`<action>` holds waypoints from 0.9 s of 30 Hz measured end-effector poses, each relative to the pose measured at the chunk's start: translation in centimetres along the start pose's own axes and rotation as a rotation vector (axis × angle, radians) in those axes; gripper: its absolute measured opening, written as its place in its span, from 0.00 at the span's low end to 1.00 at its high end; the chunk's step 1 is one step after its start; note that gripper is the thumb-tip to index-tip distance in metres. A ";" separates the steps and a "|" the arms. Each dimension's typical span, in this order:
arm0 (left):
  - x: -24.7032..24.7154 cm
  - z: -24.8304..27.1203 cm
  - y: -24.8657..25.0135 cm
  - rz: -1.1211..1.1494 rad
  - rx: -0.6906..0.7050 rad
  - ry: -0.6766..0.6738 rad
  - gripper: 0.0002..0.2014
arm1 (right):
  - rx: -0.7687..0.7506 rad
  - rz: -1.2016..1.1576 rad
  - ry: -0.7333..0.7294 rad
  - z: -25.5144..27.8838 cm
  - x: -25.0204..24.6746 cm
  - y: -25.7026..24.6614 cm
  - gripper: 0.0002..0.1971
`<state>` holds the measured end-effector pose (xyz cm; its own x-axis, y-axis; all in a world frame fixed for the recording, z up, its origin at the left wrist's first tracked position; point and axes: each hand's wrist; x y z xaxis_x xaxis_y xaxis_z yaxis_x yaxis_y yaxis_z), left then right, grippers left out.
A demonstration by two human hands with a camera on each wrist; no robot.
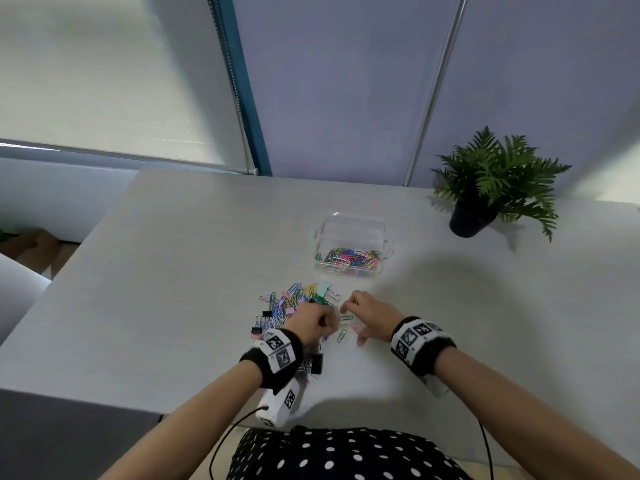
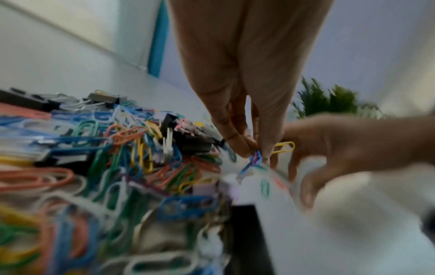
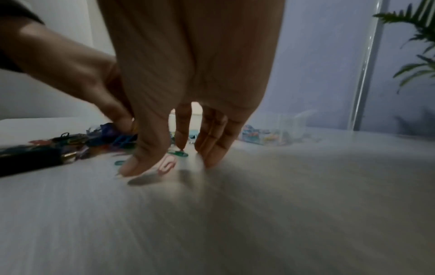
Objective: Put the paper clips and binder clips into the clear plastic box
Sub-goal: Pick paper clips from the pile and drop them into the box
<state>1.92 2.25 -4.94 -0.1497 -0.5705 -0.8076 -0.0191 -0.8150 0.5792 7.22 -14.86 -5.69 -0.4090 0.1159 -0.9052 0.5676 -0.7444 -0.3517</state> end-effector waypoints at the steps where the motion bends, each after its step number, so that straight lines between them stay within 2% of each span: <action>1: -0.6 -0.3 -0.2 0.066 -0.031 0.035 0.06 | 0.007 -0.018 0.019 0.0 0.5 0.1 0.29; 6: -3.5 -3.0 -1.0 0.351 -0.170 0.125 0.05 | 0.083 -0.196 0.063 0.0 1.5 0.1 0.05; 7: -3.9 -3.8 -1.1 0.363 -0.178 0.127 0.05 | 0.088 -0.203 0.055 0.1 1.6 0.0 0.04; 12: -5.5 -8.1 -0.9 0.361 -0.156 0.127 0.05 | 0.043 -0.057 0.117 0.7 2.5 -0.3 0.05; 17: -5.8 -11.8 0.6 0.212 -0.156 0.182 0.07 | 0.064 -0.044 0.127 1.1 2.8 -0.4 0.09; 19: -5.7 -12.3 1.2 0.154 -0.154 0.156 0.07 | 0.069 -0.055 0.139 1.1 2.6 -0.3 0.10; 23: -6.0 -11.8 1.6 0.003 -0.070 0.022 0.14 | 0.119 -0.240 0.159 1.0 2.0 0.2 0.18; 27: -6.6 -9.6 1.8 0.047 -0.011 0.104 0.15 | 0.162 -0.465 0.247 0.8 1.4 0.5 0.16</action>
<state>12.39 3.58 0.33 -0.0472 -0.6152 -0.7870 -0.0031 -0.7877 0.6160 6.35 -15.57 -6.92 -0.3993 0.5931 -0.6991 0.2418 -0.6675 -0.7043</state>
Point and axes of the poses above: each hand's wrist, its own z-axis away from the middle knuckle, its own x-axis out of the palm, y = z × x, and after that the axes turned 13 degrees about y, right-handed
